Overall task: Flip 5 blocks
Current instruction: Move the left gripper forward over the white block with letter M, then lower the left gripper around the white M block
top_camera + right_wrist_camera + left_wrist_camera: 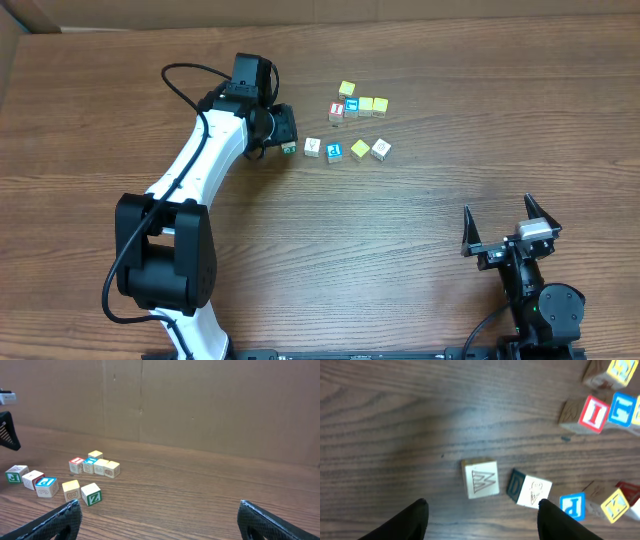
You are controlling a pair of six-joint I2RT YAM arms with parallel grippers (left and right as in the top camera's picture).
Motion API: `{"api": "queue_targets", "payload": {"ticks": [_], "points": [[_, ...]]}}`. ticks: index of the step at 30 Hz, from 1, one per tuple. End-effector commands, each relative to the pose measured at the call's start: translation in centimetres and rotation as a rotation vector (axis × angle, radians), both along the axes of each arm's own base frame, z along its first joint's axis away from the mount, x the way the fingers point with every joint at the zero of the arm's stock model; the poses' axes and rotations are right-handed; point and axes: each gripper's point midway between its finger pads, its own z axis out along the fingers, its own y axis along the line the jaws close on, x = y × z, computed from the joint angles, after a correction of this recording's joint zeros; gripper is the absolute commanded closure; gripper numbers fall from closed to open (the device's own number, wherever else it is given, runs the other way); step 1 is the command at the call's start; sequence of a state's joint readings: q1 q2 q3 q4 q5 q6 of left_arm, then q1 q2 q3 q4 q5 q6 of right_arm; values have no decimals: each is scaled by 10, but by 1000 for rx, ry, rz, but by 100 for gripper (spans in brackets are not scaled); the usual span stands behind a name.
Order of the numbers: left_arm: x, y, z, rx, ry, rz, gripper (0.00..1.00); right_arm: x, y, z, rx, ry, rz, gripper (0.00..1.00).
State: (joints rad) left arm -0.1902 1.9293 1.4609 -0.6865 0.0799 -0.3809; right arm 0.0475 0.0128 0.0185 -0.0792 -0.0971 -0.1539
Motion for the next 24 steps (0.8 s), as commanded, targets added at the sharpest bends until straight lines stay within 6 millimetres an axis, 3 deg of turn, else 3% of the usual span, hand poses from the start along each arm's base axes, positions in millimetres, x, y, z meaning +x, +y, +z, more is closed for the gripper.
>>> {"api": "queue_targets", "payload": {"ticks": [1,10,20,24], "points": [[0,2,-14,16,21,19,37,0,1,-2,-1,-4,5,0],[1,0,-39,24,61,16,43,0,1,-2,-1,-4,5,0],[1,-1,-44,26,69,6,56,0,1,-2,-1,-4,5,0],[-2,-1,-47,24,79,4,55,0,1,-2,-1,-4,5,0]]}}
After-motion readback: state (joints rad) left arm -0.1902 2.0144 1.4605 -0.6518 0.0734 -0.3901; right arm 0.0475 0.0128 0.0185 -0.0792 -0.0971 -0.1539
